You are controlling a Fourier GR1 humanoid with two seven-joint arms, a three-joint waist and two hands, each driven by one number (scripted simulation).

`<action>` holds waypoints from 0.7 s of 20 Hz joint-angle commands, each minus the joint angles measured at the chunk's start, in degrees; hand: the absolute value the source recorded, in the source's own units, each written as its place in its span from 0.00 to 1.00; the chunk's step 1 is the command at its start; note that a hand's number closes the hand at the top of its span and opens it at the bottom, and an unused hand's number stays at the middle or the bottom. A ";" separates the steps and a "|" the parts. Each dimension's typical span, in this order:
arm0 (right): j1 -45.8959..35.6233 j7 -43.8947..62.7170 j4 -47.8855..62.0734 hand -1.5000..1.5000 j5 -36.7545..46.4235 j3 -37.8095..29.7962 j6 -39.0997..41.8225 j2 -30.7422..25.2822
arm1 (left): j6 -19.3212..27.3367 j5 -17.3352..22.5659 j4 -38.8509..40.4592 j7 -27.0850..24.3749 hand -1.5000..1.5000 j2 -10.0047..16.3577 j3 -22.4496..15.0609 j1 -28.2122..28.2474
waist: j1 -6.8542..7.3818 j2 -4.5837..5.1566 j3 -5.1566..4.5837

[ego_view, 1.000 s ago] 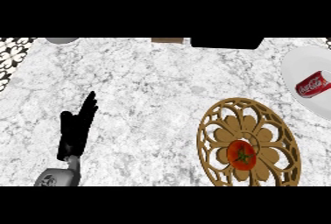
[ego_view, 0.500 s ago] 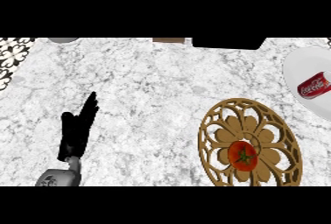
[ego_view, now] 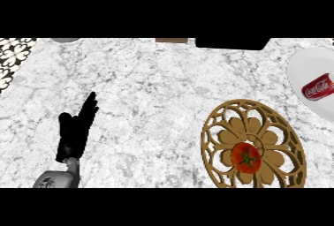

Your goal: Pick the can from the placemat and place it in the plate

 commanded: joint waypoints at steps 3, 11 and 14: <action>1.81 -3.28 0.65 0.00 -0.25 -0.33 0.90 0.42 | -0.02 0.02 0.03 -0.81 0.50 -0.59 -0.44 2.13 | 0.37 0.15 0.06; 2.01 -2.29 1.19 0.00 -1.91 -2.11 2.73 -3.58 | -0.21 0.14 1.11 -0.35 0.50 -0.68 -0.09 -0.30 | -0.13 0.45 0.18; 2.83 -2.94 1.00 0.00 -2.46 -2.74 1.47 -3.87 | 0.02 -0.34 1.11 -0.94 0.50 -0.42 -0.04 0.30 | -0.23 0.34 0.15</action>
